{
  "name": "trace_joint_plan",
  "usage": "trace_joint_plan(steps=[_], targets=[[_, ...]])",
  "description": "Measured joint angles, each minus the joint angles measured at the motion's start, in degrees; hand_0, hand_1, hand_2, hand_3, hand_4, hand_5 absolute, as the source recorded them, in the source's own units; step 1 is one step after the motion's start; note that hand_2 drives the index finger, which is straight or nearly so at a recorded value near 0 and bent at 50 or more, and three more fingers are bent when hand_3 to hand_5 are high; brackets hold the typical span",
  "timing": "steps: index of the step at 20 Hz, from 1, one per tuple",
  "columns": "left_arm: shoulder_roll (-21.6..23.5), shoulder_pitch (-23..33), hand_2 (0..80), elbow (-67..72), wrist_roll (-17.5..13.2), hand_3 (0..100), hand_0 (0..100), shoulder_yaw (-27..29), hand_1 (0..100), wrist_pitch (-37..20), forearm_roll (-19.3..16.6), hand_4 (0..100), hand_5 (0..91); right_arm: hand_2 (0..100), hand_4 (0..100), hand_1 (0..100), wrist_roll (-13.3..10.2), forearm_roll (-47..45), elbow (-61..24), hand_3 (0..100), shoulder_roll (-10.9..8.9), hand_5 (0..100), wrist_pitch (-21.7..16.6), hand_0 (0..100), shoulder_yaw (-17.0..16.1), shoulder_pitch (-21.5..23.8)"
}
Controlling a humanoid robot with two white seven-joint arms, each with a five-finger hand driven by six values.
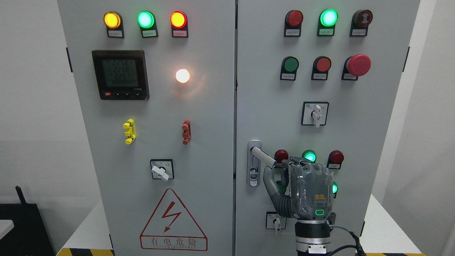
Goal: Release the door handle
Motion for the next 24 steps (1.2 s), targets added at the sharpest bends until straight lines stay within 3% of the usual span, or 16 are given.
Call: trace_joint_plan(steps=[24], targets=[[0.0, 0.0, 0.0, 0.0, 0.0, 0, 12, 0.0, 39, 0.0, 0.0, 0, 0.0, 100, 100, 62, 0.0, 0.0, 0.0, 100, -0.72, 100, 0.0, 54, -0.7, -0.2]])
